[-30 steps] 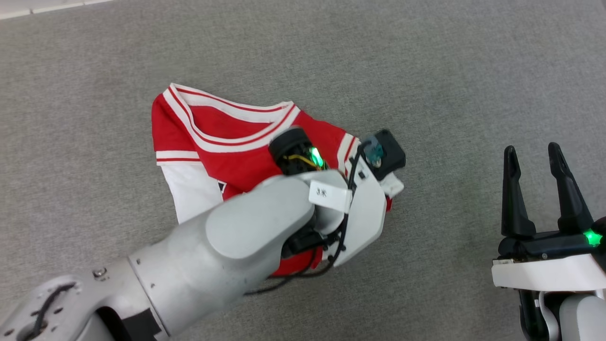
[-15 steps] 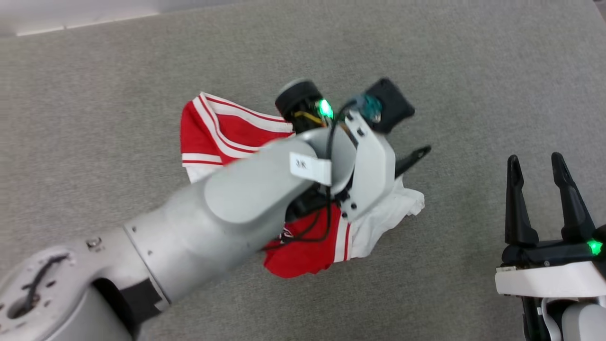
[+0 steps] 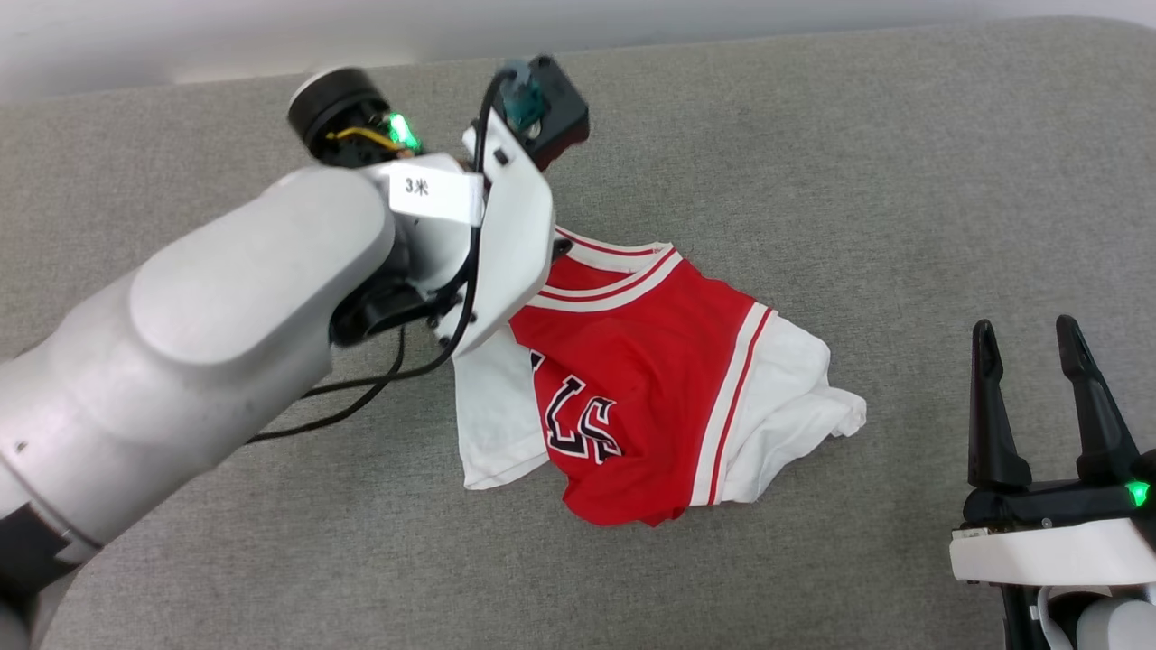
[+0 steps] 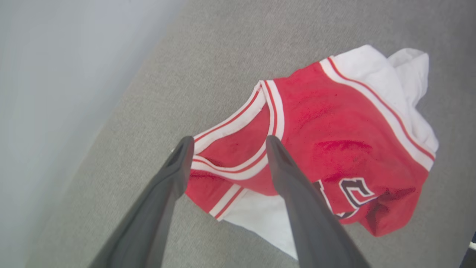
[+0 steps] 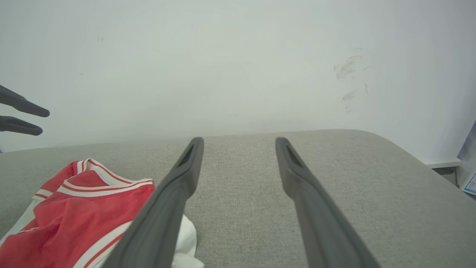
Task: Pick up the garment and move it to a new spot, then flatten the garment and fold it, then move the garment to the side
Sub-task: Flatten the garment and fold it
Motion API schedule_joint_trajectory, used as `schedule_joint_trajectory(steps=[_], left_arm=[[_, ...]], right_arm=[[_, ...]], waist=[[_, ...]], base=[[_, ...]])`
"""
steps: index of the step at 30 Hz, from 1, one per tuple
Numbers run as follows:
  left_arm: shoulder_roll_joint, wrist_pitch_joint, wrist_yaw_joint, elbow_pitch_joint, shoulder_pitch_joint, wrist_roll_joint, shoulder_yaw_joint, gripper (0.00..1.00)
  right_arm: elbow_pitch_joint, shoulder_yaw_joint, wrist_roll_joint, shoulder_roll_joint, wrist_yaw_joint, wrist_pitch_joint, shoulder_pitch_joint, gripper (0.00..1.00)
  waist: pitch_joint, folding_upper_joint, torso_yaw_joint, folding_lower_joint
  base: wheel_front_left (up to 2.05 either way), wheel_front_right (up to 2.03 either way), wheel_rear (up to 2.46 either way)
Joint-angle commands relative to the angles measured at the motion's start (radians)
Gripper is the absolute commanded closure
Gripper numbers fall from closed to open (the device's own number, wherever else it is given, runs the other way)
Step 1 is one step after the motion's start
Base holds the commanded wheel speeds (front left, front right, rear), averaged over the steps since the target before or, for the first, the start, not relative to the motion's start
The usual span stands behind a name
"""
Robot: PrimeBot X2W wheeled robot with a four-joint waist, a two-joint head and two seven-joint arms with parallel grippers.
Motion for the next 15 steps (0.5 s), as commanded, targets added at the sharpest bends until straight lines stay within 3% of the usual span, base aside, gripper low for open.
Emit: schedule_joint_trajectory(steps=[1,8,15], left_arm=[[0.007,0.024,0.0,-0.018,0.025,0.003,-0.001,0.0],[0.094,0.274,0.0,-0.19,0.129,0.02,-0.001,0.0],[0.128,0.402,0.0,-0.277,0.232,0.071,0.0,0.0]], right_arm=[[-0.005,-0.001,-0.003,0.003,0.0,-0.002,0.004,0.0],[-0.009,0.003,-0.006,0.003,0.0,-0.002,-0.014,0.0],[-0.009,0.01,0.0,0.003,0.0,-0.002,-0.04,0.0]], waist=[[0.002,0.0,0.002,0.0],[0.025,0.0,0.003,0.0],[0.066,0.0,-0.022,0.0]], base=[[0.0,0.0,0.0],[0.0,0.0,0.0],[0.0,0.0,0.0]])
